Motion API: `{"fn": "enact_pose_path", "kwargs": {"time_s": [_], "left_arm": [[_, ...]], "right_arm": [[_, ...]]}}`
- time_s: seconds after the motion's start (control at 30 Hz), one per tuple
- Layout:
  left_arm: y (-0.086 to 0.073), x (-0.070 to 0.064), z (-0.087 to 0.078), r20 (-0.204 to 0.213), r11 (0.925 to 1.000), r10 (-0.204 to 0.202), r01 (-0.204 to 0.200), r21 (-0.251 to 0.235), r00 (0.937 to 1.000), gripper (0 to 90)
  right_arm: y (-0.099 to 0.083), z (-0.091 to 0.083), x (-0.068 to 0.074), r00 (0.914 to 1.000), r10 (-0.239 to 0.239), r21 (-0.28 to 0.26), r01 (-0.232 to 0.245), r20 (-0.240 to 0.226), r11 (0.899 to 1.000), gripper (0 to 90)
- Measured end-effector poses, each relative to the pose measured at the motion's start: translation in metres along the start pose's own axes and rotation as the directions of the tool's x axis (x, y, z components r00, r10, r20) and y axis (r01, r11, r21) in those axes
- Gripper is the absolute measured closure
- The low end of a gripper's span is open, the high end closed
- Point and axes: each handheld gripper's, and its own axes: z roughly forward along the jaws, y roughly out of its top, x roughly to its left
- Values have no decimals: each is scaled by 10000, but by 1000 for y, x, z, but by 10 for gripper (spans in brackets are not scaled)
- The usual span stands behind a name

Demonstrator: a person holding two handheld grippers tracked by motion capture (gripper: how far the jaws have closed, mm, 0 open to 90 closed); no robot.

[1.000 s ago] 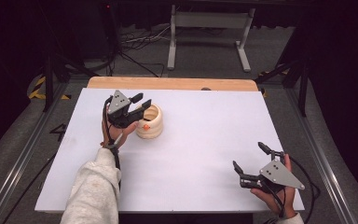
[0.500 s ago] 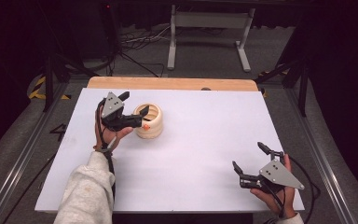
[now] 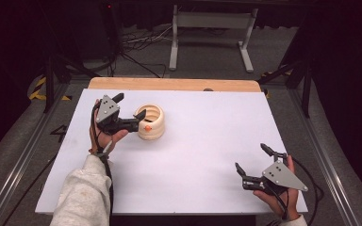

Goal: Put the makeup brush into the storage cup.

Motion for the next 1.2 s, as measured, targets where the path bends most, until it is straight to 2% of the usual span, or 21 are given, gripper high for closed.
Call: {"fn": "enact_pose_path", "kwargs": {"time_s": [0.27, 0.37, 0.43, 0.6, 0.67, 0.73, 0.93, 1.13, 1.2], "left_arm": [[4, -1, -13, -293, 9991, 418, -417, 49, 9987, 27], [3, -4, -19, -436, 9970, 770, -767, 86, 9961, 34], [2, -4, -22, -336, 9964, 846, -841, 137, 9959, 33], [-1, -5, -31, -292, 9963, 856, -852, 127, 9959, 35], [-1, -4, -33, -96, 9980, 633, -633, 9, 9979, 34], [-1, -2, -37, -87, 9984, 563, -563, -19, 9984, 35], [-6, -5, -43, -64, 9956, 914, -913, 197, 9958, 40], [-10, -8, -50, 155, 9955, 911, -914, 247, 9957, 37], [-11, -9, -51, 164, 9945, 1024, -1028, 219, 9946, 43]], "right_arm": [[0, 0, 1, 10000, -24, -6, 24, -2, 10000, 38], [0, 0, 0, 10000, -13, -6, 13, 13, 10000, 38], [0, 0, 0, 10000, 3, -7, -3, 6, 10000, 38], [0, -1, 0, 10000, -11, -14, 11, 6, 10000, 38], [0, -1, 0, 10000, -2, 2, 2, 17, 10000, 38], [0, 0, 1, 10000, -24, 15, 24, -8, 10000, 38], [0, 0, 1, 10000, -35, 42, 35, -3, 10000, 38], [0, 0, 1, 10000, -17, 38, 17, -22, 10000, 38], [0, 0, 1, 10000, -41, 33, 42, -12, 10000, 38]]}}
